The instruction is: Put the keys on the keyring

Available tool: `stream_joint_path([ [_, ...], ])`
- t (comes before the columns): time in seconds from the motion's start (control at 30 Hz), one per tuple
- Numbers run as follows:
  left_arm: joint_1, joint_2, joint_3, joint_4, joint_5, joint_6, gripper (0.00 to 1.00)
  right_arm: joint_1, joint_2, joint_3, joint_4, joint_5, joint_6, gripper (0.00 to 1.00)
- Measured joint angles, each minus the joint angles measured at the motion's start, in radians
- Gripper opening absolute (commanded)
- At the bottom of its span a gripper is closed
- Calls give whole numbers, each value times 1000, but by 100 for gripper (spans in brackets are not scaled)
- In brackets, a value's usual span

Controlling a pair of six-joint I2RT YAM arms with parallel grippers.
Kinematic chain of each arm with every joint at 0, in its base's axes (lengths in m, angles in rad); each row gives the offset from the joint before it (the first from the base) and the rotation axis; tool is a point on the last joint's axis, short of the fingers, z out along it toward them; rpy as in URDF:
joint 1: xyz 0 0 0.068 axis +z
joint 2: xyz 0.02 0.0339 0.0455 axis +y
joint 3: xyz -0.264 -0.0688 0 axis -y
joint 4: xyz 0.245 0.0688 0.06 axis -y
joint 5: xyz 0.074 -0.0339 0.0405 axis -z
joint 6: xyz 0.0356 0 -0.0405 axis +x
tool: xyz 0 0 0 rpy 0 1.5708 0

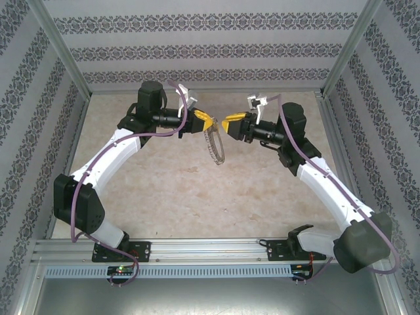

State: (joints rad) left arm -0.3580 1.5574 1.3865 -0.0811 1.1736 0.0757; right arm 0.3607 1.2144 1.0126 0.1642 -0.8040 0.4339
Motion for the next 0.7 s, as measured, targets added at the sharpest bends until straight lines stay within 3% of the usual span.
stream_joint_path([
  [0.7, 0, 16, 11, -16, -3, 0, 0, 63, 28, 52, -137, 100, -69, 38],
])
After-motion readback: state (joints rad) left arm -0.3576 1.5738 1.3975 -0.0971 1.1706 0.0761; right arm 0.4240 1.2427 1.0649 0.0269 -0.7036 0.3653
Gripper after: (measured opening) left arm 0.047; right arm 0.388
